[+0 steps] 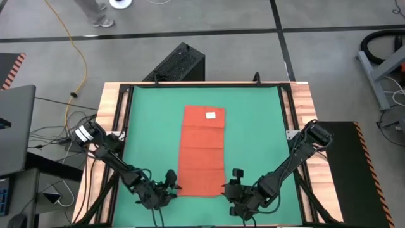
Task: Roll towel
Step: Roll the orange towel
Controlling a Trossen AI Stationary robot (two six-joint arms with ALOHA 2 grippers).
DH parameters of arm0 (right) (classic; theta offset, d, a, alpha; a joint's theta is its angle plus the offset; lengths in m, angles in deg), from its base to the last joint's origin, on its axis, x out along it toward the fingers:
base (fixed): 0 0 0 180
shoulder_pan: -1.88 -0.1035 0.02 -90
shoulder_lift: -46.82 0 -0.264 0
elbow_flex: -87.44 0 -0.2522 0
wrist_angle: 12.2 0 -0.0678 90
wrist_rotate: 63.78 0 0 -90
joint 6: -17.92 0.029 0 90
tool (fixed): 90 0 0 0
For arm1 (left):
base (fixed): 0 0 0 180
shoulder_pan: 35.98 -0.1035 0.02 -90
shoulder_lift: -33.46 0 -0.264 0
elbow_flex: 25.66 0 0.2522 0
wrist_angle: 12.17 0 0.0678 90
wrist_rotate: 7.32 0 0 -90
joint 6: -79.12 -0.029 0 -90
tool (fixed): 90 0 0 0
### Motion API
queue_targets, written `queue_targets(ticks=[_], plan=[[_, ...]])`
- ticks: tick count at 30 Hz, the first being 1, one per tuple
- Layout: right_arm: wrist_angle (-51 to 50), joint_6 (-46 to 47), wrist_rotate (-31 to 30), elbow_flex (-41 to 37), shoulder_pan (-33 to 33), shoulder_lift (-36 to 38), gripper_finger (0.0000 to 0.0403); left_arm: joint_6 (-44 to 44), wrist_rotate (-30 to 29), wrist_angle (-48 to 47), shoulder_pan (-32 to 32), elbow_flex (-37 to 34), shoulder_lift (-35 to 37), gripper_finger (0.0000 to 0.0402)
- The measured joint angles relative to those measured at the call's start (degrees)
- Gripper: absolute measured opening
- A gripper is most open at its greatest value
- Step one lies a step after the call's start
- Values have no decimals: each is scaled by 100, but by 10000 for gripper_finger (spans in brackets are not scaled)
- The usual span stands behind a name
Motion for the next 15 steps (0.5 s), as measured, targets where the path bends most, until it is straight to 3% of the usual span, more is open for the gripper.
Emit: queue_targets(ticks=[5,12,15], plan=[[22,177,2,0,0,0,145,251,-85,-92,-76,7,-94,155],[15,359,-2,2,-15,0,145,853,-165,-135,-142,1,-104,22],[11,356,-5,4,-15,0,145,1170,-295,-154,-143,132,-98,7]])
